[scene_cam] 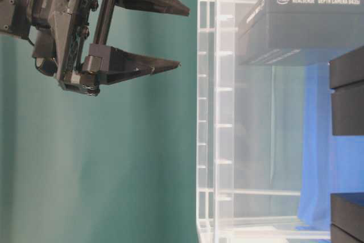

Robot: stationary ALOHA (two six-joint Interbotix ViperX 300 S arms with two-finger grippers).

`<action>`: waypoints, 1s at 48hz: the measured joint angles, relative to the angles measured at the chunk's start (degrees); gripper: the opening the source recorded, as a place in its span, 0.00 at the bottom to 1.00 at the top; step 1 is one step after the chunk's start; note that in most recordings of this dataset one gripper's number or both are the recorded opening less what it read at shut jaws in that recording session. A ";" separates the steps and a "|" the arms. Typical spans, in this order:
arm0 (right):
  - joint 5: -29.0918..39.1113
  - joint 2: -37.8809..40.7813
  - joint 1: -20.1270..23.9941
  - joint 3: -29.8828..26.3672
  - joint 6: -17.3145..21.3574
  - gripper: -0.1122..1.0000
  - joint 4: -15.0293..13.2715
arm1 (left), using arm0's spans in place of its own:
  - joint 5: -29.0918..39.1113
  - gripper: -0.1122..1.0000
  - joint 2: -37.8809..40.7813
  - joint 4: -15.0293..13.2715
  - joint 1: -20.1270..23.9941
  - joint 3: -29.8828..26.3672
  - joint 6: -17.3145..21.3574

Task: Take the box out of the case with the right arm.
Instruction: 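Move the right gripper over the right black box in the case, then lower and close the right gripper on the right black box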

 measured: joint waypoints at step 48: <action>-0.18 3.87 0.09 1.23 0.62 0.90 -0.26 | 0.00 0.12 0.00 0.00 0.00 0.00 0.00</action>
